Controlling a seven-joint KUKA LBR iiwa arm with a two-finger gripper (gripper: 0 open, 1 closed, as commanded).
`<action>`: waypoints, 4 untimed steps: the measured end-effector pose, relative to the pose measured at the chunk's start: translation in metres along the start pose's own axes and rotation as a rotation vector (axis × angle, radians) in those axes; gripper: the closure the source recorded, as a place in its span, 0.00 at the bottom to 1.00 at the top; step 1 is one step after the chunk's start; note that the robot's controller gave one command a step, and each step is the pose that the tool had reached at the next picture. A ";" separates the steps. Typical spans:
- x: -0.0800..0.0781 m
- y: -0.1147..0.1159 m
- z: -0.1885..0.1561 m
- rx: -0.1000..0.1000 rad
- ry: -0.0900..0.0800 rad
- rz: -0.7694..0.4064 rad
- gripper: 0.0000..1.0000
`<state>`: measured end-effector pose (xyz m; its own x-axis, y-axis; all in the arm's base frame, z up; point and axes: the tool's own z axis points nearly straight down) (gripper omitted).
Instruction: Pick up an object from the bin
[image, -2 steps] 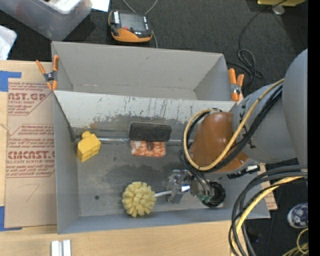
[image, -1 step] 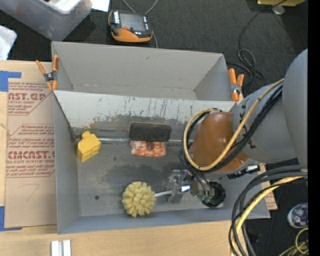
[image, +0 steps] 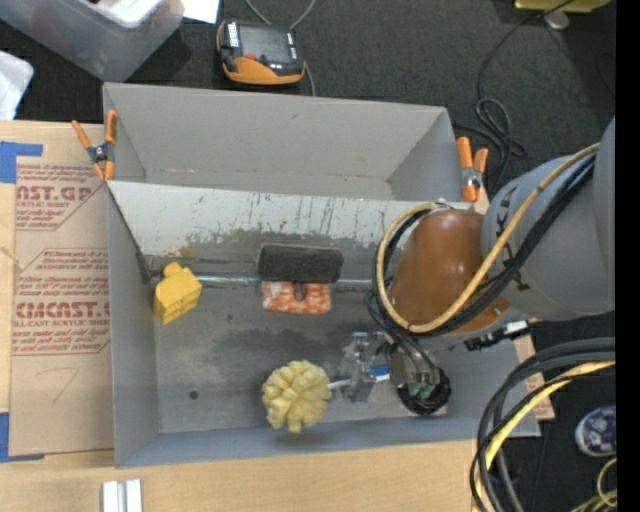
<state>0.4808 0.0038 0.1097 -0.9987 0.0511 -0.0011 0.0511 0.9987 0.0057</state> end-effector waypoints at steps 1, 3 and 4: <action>-0.002 0.000 -0.032 0.000 -0.006 0.000 1.00; -0.002 0.001 -0.059 -0.001 -0.008 0.000 1.00; -0.002 0.001 -0.063 -0.001 -0.010 0.000 1.00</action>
Offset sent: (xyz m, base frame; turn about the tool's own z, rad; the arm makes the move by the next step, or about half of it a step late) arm 0.0014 0.0001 0.0360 -0.0001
